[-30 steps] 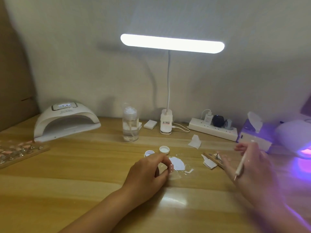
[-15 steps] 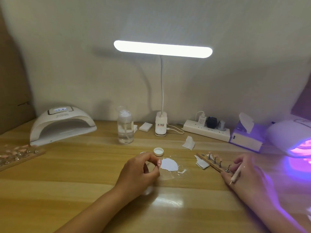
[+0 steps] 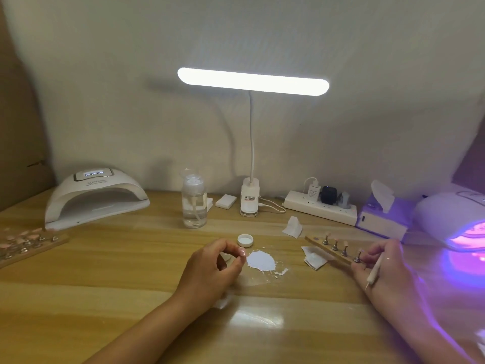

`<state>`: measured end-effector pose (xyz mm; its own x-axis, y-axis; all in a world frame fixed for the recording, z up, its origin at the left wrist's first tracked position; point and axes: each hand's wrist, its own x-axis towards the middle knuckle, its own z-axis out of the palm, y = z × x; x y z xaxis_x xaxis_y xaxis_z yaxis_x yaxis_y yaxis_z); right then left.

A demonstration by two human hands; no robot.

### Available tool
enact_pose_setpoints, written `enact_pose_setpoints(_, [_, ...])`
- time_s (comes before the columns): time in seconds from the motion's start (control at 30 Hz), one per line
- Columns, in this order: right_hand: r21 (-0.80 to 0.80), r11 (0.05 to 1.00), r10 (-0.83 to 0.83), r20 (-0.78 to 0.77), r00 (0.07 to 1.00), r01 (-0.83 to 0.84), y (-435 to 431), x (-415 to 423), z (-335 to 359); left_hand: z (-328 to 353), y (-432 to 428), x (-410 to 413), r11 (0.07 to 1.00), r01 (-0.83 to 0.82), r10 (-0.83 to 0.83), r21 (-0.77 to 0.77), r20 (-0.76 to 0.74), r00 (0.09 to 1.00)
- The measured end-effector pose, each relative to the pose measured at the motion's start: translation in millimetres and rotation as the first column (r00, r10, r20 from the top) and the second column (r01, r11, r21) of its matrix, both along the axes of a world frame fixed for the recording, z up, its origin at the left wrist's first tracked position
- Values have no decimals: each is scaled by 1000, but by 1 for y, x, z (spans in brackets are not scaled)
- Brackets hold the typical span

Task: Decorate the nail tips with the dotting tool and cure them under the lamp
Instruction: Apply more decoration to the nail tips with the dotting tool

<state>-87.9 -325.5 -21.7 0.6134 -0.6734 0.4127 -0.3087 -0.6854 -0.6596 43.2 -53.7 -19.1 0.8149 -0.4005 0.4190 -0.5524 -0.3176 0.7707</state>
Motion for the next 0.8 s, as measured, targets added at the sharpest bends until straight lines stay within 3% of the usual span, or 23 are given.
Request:
enact_pose_setpoints(0.3, [-40,982,191,231,954,-187,25,-3,13,2,0,-1,999,-21,21,-35,20,1000])
enact_pose_setpoints(0.53, [-349,823,489,33,871,-449,63,2,8,5,1,-11,1000,-9,13,-14,235,972])
enact_pose_setpoints(0.8, [-407,780,548,79,833,-475,61,3,7,3,0,-8,999,51,-51,4,228,972])
